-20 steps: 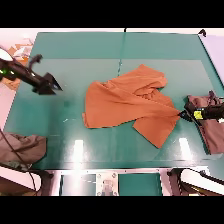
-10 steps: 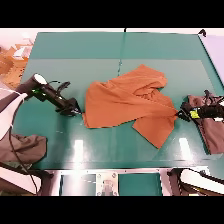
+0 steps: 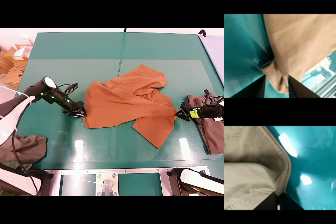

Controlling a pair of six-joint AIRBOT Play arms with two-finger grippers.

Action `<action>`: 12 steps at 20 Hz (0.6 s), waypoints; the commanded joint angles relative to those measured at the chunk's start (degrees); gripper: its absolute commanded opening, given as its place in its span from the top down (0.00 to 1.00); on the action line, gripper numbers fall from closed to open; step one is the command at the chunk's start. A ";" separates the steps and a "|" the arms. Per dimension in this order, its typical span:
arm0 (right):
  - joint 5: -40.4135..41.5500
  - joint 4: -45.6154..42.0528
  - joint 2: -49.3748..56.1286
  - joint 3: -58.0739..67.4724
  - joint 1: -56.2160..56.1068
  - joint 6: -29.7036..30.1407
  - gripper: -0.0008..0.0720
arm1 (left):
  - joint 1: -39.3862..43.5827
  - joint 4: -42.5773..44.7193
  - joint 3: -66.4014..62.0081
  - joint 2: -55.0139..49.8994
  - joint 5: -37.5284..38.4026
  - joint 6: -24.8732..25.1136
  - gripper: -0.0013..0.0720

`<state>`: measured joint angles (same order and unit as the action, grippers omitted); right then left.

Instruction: Fold the shirts.

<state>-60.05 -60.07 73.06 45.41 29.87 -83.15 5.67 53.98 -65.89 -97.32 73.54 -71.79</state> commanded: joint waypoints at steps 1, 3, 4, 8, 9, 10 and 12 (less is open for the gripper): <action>-0.02 0.04 0.04 0.04 -0.04 0.92 0.97 | 0.28 1.84 2.82 -0.33 -2.71 0.39 0.50; 0.00 0.04 0.04 0.04 -0.04 0.92 0.97 | 0.28 2.10 3.39 -0.31 -2.51 1.46 0.64; 0.00 0.04 0.04 0.04 -0.04 0.92 0.97 | 0.28 1.99 3.23 -0.28 -2.49 1.81 0.81; -0.02 0.04 0.04 0.04 -0.04 0.92 0.97 | 0.28 2.64 2.29 -0.24 -0.81 1.86 0.96; -0.02 0.04 0.04 0.04 -0.04 0.90 0.97 | 0.22 4.39 1.09 -0.22 1.22 1.77 0.96; -0.13 0.04 0.02 0.04 -0.04 0.90 0.97 | -0.07 6.84 -0.55 -0.13 3.34 0.98 0.96; -1.73 0.22 -0.04 0.00 -0.04 0.90 0.97 | -1.46 11.80 -3.34 1.64 4.96 -1.86 0.96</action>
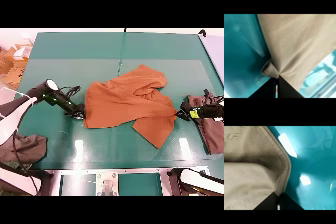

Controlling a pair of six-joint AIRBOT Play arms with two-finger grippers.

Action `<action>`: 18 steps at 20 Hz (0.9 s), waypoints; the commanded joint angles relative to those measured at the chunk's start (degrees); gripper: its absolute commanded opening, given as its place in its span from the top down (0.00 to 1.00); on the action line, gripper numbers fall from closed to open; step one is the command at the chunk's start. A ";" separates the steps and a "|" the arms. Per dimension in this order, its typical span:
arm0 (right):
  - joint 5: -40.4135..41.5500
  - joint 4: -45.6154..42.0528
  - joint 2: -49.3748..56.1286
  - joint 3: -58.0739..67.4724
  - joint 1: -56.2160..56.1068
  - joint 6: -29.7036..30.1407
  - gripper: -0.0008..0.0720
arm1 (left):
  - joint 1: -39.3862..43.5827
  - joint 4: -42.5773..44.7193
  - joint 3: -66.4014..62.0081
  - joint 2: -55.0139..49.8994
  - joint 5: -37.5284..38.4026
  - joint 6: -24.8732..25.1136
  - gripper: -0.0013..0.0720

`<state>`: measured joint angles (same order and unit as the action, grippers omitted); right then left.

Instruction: Fold the shirts.

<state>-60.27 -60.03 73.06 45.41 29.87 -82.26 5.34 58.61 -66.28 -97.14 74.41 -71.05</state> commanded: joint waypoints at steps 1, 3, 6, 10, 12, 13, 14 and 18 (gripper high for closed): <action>-2.38 1.38 -0.28 -0.07 -0.04 0.13 0.97 | -2.40 6.97 -3.76 3.10 4.00 -2.89 0.96; -4.33 8.94 -2.62 0.33 -0.04 4.00 0.97 | -5.03 5.07 -5.70 8.44 3.72 -3.48 0.96; -6.97 23.61 -10.01 8.74 0.00 8.90 0.97 | -7.50 2.60 -15.04 19.21 3.61 -3.50 0.96; -4.70 36.09 -21.86 32.35 0.07 10.99 0.97 | -7.72 -3.63 -39.56 30.18 1.42 -3.67 0.96; -0.52 35.76 -26.67 44.74 0.09 10.97 0.97 | -7.72 -5.16 -52.98 33.29 -1.27 -3.65 0.96; 1.53 35.15 -28.44 49.57 0.09 10.93 0.97 | -7.72 -5.14 -57.96 34.71 -2.99 -3.63 0.96; 3.39 33.79 -29.97 54.10 0.09 10.49 0.97 | -7.72 -5.09 -60.65 36.85 -5.60 -3.45 0.96; 5.60 28.02 -32.00 63.98 0.07 7.67 0.97 | -7.72 -2.49 -60.61 44.37 -11.87 -1.66 0.96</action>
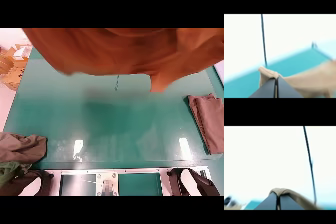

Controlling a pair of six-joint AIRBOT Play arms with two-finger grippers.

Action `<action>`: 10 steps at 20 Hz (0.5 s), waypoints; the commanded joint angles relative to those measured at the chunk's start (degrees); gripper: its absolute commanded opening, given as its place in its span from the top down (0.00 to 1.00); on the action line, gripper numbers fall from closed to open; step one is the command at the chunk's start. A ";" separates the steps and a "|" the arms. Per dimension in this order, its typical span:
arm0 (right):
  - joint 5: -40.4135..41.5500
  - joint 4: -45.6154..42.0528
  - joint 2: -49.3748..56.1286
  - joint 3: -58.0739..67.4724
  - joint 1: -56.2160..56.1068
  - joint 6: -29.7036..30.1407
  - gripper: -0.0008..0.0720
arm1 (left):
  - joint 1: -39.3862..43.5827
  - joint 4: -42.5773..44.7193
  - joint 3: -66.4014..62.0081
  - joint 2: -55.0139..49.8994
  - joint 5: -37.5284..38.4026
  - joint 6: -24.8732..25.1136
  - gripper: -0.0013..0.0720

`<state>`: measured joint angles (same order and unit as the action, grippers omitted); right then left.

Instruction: Fold the shirts.

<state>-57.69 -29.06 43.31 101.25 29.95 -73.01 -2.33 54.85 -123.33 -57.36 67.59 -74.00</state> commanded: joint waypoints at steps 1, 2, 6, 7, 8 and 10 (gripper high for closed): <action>3.34 -3.48 -2.32 8.48 -0.02 -1.55 0.97 | -0.04 2.80 -3.56 5.40 -5.86 1.64 0.96; 3.41 -3.93 -2.25 8.46 -0.02 -1.57 0.97 | -0.04 4.28 -3.56 5.70 -6.38 1.60 0.96; 3.21 -9.38 0.04 4.17 -0.02 -4.52 0.97 | -0.04 16.09 2.01 4.48 -7.23 -1.64 0.96; 3.19 -9.33 1.14 1.27 -0.04 -4.57 0.97 | -0.04 17.29 6.12 4.15 -8.04 -1.64 0.96; 3.21 -9.33 2.54 -2.69 -0.04 -4.55 0.97 | -0.04 17.40 10.23 3.06 -8.24 -1.64 0.96; 3.34 -9.35 6.45 -11.65 -0.94 -4.28 0.97 | -0.04 16.94 16.02 -1.88 -7.98 -1.60 0.96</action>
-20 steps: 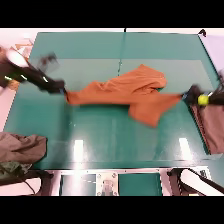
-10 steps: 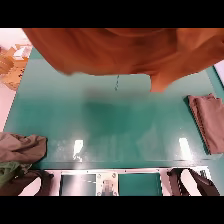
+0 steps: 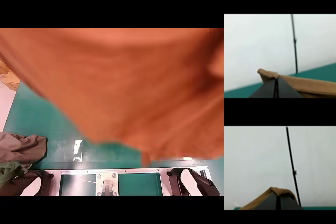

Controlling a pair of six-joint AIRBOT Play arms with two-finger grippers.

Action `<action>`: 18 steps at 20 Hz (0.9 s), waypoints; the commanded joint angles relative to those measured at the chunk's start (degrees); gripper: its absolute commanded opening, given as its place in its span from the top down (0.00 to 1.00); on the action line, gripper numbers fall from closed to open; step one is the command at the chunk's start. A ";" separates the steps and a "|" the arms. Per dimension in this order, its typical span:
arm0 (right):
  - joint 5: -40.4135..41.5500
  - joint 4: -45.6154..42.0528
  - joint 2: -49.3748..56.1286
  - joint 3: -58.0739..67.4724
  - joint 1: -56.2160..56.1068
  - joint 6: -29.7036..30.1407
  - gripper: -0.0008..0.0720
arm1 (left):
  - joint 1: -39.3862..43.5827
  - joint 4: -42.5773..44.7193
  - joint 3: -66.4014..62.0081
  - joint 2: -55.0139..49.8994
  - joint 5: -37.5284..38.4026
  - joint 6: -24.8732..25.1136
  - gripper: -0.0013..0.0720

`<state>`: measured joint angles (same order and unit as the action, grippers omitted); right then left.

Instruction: Fold the shirts.

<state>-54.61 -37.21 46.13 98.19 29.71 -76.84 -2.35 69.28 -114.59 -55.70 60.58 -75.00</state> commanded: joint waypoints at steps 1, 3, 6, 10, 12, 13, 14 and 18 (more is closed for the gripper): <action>0.81 -1.20 6.25 -13.00 -1.44 0.39 0.97 | -0.02 2.27 9.31 -7.32 -0.98 -0.57 0.96; 4.02 -1.18 13.07 -21.59 -4.11 3.13 0.97 | -0.02 -0.81 11.47 -16.13 -0.96 0.61 0.96; 10.29 -0.90 27.96 -27.15 -8.35 5.60 0.97 | 1.88 -7.78 11.87 -32.44 -1.62 4.15 0.95; 12.41 6.82 48.83 -21.44 -9.11 8.41 0.97 | 4.50 -8.31 11.87 -48.11 -3.04 3.69 0.96; 9.84 8.72 56.43 -15.19 -8.72 8.55 0.97 | 4.26 -8.31 11.87 -50.69 -6.58 0.79 0.96; 8.37 8.70 58.95 -12.00 -8.68 8.55 0.97 | 3.74 -8.26 11.80 -50.90 -8.11 -0.07 0.96; 7.13 8.70 60.65 -8.98 -8.50 8.52 0.97 | 3.19 -8.41 11.50 -50.90 -8.39 -0.39 0.96; -0.11 5.53 60.96 -1.92 -6.05 7.69 0.97 | 0.79 -8.15 9.73 -50.90 -0.59 -3.30 0.96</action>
<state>-48.77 -29.93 104.60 91.09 22.26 -68.69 -0.23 60.99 -104.09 -105.43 55.44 -75.92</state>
